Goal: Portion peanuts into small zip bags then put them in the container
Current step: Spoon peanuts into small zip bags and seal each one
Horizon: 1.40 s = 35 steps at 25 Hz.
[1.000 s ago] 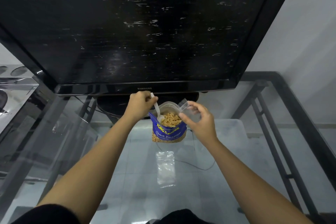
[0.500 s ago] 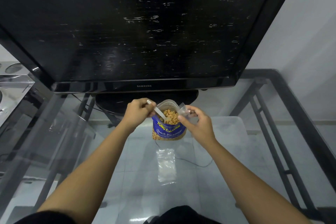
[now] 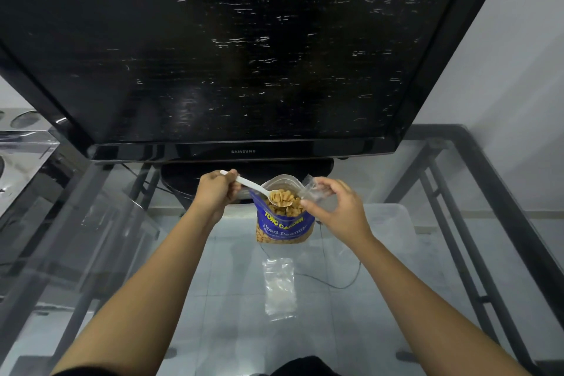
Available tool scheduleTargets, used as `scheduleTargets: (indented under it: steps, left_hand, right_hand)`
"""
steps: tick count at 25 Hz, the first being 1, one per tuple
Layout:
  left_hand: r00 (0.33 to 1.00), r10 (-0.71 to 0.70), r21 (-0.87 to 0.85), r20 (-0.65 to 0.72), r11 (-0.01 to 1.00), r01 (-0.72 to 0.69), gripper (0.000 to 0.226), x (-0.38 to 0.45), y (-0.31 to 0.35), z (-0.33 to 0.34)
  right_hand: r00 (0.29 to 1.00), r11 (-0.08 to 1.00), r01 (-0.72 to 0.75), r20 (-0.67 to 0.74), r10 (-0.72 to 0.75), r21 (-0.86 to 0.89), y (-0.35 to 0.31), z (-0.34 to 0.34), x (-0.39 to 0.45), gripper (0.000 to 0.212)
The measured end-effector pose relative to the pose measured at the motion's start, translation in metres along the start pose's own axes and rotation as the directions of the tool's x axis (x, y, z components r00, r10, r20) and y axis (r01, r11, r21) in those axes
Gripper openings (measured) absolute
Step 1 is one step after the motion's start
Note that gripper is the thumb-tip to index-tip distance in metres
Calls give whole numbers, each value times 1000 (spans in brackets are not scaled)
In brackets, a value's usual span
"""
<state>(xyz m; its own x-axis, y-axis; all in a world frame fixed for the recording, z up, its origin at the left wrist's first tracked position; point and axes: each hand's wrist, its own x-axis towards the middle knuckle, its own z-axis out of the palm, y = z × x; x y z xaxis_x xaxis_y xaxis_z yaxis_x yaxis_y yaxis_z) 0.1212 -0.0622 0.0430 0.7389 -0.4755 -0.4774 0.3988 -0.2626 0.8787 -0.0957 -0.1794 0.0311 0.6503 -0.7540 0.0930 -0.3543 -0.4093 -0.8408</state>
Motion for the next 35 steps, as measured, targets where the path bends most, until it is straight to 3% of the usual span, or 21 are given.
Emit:
scheduleTargets:
  steps: [5,10,16,19,23,26,29,32,33,35]
  left_hand:
    - [997,71,-30,-16,997,-71,14,2,27,-6]
    - [990,137,24,29,990,-137,17,1,52,1]
    - [960,267,300,87,911,-281,18,-16,69,27]
    - [870,436,469,229,734,-491,18,-42,88,44]
    - [594,602,548,534,289,-785,20,-89,114,53]
    - [500,679,545,537,173,-820,21,-106,127,51]
    - [479,801,527,360,249,-812,21,-104,137,43]
    - [571,819,436,60,493,-753,20,-74,130,24]
    - [630,776,394,31,570,-721,19,-62,119,18]
    - [738,650,396,180,639,-659,18,-44,84,13]
  right_hand:
    - [992,964,109,88,-90,-243,-5,4,9,58]
    - [994,978,83,81,-69,-192,-13,15,11,56]
    - [1000,999,30,2,-30,-39,-15,28,8,51]
    - [996,997,36,-81,-30,67,-20,30,7,48]
    - [978,969,73,-209,-23,235,-33,32,5,49]
    - [968,951,88,-251,-11,296,-43,34,7,50]
    - [966,935,84,-260,9,344,-47,34,9,49]
    - [968,918,56,-248,47,393,-38,30,6,48]
    - [969,911,38,-237,66,410,-33,28,4,47]
    - [976,905,-15,-189,105,426,-19,24,-2,43]
